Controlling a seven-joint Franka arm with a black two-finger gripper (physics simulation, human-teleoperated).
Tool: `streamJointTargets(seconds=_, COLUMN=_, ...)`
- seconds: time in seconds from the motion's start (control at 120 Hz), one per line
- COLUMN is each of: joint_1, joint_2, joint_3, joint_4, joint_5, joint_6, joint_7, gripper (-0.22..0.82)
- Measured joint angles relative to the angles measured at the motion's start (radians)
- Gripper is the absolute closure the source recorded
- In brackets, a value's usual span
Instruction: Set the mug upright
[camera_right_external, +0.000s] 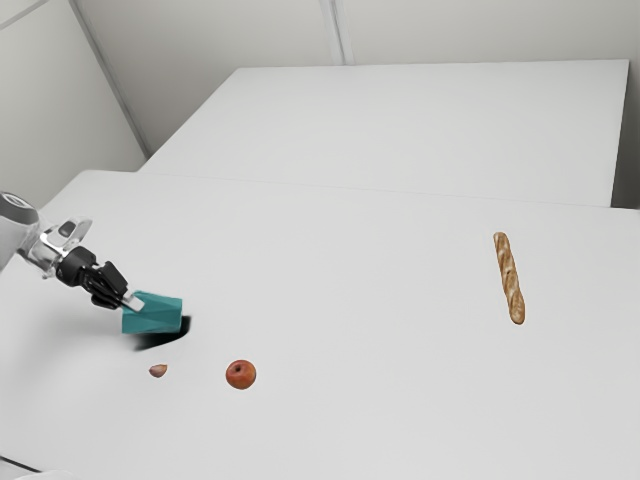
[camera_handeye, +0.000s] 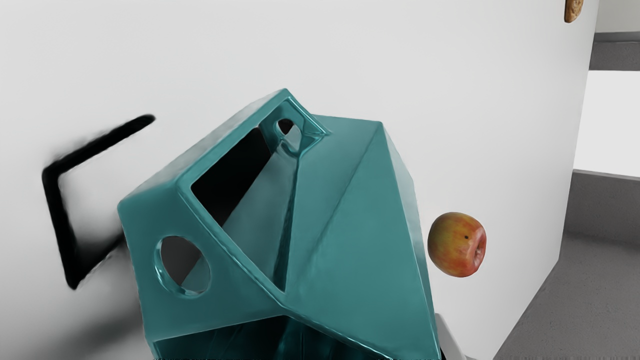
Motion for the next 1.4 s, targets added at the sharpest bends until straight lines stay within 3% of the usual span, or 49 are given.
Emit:
streamJointTargets(seconds=0.167, joint_1=-0.002, joint_2=-0.006, joint_3=-0.003, joint_4=0.000, joint_5=0.001, joint_6=0.003, joint_7=0.011, gripper=0.77)
streamJointTargets(seconds=0.35, joint_1=-0.010, joint_2=-0.078, joint_3=-0.038, joint_4=-0.011, joint_5=0.024, joint_6=0.019, joint_7=0.012, gripper=0.78)
streamJointTargets(seconds=0.625, joint_1=-0.015, joint_2=-0.204, joint_3=-0.242, joint_4=-0.010, joint_5=0.303, joint_6=0.084, joint_7=-0.118, gripper=0.78)
streamJointTargets(seconds=0.892, joint_1=-0.013, joint_2=-0.208, joint_3=-0.389, joint_4=-0.011, joint_5=0.533, joint_6=0.124, joint_7=-0.333, gripper=0.78)
streamJointTargets(seconds=1.208, joint_1=-0.015, joint_2=-0.208, joint_3=-0.570, joint_4=-0.023, joint_5=0.627, joint_6=0.194, joint_7=-0.531, gripper=0.78)
streamJointTargets(seconds=1.4, joint_1=-0.045, joint_2=-0.197, joint_3=-0.617, joint_4=-0.023, joint_5=0.681, joint_6=0.212, joint_7=-0.630, gripper=0.78)
